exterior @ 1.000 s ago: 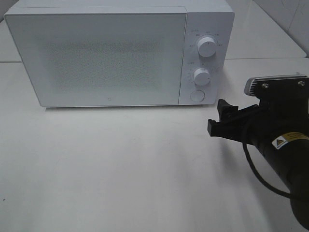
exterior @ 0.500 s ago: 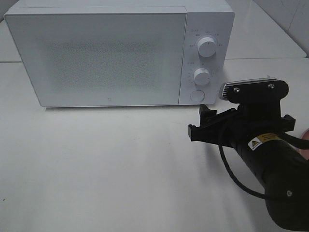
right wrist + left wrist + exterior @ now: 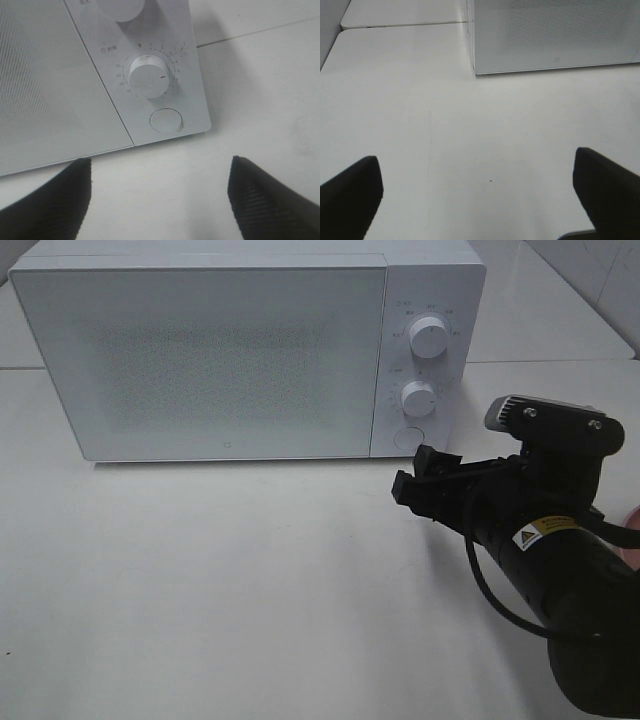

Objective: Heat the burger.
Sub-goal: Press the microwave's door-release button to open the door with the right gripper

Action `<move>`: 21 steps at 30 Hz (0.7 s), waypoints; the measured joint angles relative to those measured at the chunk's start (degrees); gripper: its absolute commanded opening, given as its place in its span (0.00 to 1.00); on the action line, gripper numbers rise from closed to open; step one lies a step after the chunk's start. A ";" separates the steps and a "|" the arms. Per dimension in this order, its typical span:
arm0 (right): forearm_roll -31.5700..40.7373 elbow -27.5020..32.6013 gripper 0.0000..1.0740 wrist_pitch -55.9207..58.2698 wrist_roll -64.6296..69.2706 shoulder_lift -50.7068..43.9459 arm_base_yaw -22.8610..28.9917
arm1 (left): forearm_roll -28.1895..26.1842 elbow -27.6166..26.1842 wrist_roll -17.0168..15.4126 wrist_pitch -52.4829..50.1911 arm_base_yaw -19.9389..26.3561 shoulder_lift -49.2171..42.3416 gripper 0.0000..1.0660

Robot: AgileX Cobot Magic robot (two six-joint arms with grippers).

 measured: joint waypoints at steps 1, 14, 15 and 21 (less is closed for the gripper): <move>0.00 0.00 0.64 0.00 5.56 0.00 0.00 | 0.00 0.00 0.00 0.00 0.00 0.00 0.92; 0.00 -0.11 0.44 0.00 46.29 0.00 0.00 | 0.00 0.00 0.00 0.00 0.00 0.00 0.92; 0.00 -0.11 0.44 0.00 46.29 0.00 0.00 | 0.00 0.00 0.00 0.00 0.00 0.00 0.92; 0.00 -0.11 0.23 0.00 61.82 0.00 0.00 | 0.00 0.00 0.00 0.00 0.00 0.00 0.92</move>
